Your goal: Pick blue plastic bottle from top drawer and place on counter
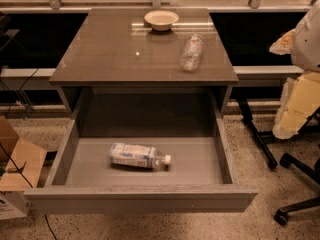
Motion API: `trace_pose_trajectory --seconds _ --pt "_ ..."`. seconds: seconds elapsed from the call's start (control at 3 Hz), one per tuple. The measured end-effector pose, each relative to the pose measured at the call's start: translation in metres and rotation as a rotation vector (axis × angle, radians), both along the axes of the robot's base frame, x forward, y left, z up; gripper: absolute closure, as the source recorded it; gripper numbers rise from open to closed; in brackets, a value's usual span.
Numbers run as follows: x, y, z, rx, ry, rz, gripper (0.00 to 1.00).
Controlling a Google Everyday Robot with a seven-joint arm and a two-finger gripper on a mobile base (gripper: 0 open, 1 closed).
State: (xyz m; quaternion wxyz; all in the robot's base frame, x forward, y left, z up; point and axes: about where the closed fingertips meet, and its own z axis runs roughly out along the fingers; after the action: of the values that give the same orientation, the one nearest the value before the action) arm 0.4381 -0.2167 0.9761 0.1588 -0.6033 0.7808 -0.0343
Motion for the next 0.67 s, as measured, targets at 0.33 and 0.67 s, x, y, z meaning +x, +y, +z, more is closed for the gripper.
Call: trace_pose_trajectory --seconds 0.33,0.67 --pt "0.000 0.000 0.000 0.000 0.000 0.000 0.00" --pt "-0.001 0.027 -0.016 0.035 -0.005 0.011 0.00"
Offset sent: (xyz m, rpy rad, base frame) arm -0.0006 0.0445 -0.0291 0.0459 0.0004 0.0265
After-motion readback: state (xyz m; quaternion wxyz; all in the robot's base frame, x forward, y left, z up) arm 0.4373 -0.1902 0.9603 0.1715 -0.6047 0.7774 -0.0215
